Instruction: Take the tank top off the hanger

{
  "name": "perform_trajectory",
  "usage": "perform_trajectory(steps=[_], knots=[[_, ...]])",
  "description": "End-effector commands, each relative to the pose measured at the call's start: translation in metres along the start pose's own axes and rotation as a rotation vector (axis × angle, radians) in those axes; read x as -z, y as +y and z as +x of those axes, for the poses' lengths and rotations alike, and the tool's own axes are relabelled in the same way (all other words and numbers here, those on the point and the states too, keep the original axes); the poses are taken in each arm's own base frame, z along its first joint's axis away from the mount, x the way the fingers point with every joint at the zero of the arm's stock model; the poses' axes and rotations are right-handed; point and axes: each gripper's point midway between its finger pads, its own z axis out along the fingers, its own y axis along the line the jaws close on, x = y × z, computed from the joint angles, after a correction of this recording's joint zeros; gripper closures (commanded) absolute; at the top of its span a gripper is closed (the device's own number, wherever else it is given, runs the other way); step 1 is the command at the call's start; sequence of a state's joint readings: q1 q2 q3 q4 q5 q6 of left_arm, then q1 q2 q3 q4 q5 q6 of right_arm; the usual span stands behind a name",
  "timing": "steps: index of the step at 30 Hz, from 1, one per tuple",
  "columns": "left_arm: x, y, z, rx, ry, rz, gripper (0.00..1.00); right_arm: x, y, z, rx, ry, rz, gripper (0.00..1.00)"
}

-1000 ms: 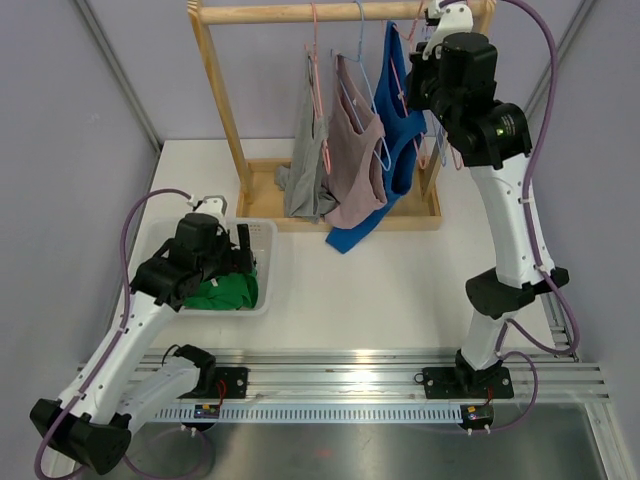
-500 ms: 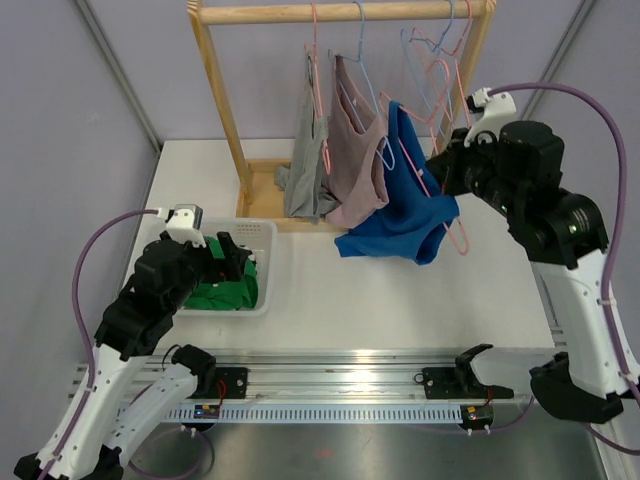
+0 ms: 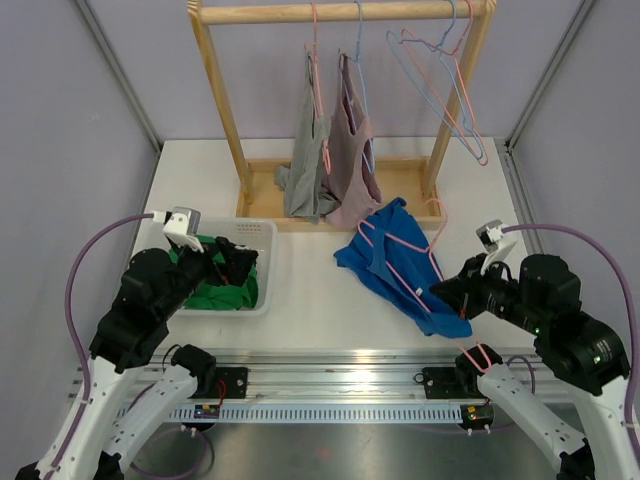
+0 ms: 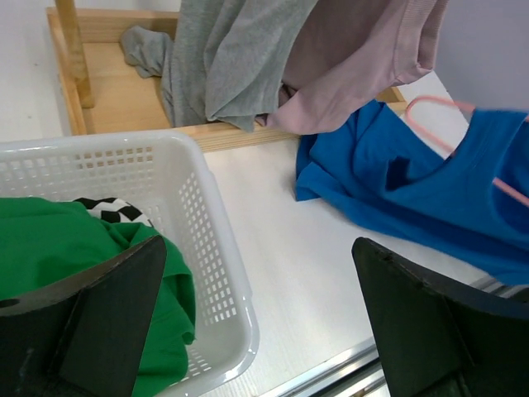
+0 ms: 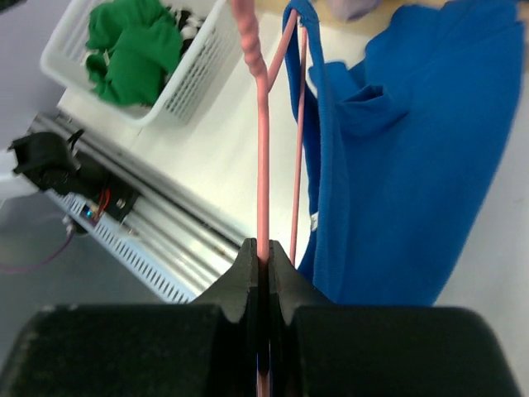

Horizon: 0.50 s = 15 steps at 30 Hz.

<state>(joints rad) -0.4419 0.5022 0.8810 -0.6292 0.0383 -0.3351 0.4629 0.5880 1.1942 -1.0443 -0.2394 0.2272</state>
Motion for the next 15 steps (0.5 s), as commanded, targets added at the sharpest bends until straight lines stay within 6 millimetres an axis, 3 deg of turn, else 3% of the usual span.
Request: perform_trajectory(steps=[1,5,8,15], knots=[[-0.009,-0.021,-0.005,0.041,-0.004,0.099,0.01,0.010,0.029,0.027,-0.080,0.028,-0.176,1.00],[-0.012,-0.028,0.000,0.096,0.016,0.120,0.01,0.009,0.047,0.061,-0.128,0.106,-0.332,1.00],[-0.017,-0.038,0.005,0.130,0.029,0.144,0.01,0.006,0.058,0.073,-0.168,0.119,-0.431,1.00],[-0.039,-0.068,0.033,0.064,0.109,0.104,0.01,-0.015,0.057,0.076,-0.229,0.108,-0.458,1.00]])
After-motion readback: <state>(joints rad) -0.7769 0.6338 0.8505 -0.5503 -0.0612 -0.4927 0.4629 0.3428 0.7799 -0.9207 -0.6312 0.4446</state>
